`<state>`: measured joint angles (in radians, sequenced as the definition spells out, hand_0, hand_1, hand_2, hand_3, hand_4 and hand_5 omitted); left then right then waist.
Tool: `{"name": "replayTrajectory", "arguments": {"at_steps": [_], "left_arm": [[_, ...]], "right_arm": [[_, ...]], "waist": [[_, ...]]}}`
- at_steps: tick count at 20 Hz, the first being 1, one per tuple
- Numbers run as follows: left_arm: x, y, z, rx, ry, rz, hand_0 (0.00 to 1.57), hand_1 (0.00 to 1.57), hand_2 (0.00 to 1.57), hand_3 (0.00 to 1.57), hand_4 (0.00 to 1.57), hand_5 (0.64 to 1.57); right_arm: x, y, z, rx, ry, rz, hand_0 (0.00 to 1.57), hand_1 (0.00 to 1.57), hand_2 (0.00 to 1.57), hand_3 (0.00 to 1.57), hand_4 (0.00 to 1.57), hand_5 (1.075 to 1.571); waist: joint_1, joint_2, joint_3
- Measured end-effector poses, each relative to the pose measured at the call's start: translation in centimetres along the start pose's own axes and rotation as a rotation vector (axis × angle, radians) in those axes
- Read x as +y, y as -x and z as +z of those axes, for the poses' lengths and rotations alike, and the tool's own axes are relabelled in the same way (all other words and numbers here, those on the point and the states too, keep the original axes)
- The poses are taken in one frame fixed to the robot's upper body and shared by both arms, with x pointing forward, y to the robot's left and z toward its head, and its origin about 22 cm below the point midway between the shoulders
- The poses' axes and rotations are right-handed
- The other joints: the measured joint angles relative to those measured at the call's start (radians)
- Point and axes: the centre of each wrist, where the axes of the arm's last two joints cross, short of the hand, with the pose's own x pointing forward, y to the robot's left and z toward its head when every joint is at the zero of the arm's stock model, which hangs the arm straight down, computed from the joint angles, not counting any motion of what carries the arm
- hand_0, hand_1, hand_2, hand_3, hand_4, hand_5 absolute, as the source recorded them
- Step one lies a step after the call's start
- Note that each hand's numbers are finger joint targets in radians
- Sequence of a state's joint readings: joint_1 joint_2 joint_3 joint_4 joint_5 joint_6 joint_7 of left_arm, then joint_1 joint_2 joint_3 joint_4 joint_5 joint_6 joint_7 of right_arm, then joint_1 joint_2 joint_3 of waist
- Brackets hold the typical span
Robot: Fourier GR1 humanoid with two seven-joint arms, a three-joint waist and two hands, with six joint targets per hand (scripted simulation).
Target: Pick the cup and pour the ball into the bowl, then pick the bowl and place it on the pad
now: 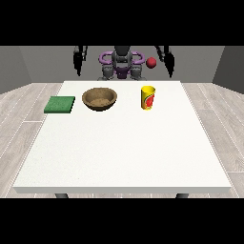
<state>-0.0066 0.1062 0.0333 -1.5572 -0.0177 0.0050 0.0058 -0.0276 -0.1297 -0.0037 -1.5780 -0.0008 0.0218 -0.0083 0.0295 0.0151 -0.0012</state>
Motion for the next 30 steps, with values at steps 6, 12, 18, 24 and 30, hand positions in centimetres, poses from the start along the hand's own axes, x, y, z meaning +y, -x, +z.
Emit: {"name": "replayTrajectory", "arguments": {"at_steps": [6,12,18,24,30], "left_arm": [[0.8,-2.1,-0.2,-0.019,0.001,-0.017,0.00,0.00,0.00,0.00,0.66,1.566],[-1.7,-4.1,0.3,0.120,0.001,0.182,0.00,0.00,0.00,0.00,0.62,1.564],[-3.1,-8.9,-0.5,0.063,-0.008,0.209,0.00,0.00,0.00,0.00,0.59,1.557],[-4.0,-10.3,-2.5,-0.107,-0.013,0.188,0.00,0.00,0.00,0.00,0.58,1.537],[-2.7,-8.6,-4.2,-0.281,-0.057,0.126,0.00,0.00,0.00,0.00,0.55,1.496]], "right_arm": [[-0.9,-1.9,-0.1,-0.005,0.007,0.022,0.00,0.00,0.00,0.00,0.87,1.533],[-0.1,-2.9,1.6,0.179,0.039,-0.150,0.00,0.00,0.00,0.00,0.86,1.531],[-0.4,-6.9,2.3,0.143,0.052,-0.184,0.00,0.00,0.00,0.00,0.76,1.549],[0.4,-8.9,0.9,-0.031,0.048,-0.185,0.00,0.00,0.00,0.22,0.73,1.551],[0.1,-8.1,0.2,-0.187,0.025,-0.189,0.00,0.00,0.00,0.00,0.69,1.547]], "waist": [[-0.005,-0.186,0.0001],[-0.068,-0.358,0.0008],[-0.094,-0.298,0.0013],[-0.105,-0.096,0.0010],[-0.129,0.105,0.0011]]}}
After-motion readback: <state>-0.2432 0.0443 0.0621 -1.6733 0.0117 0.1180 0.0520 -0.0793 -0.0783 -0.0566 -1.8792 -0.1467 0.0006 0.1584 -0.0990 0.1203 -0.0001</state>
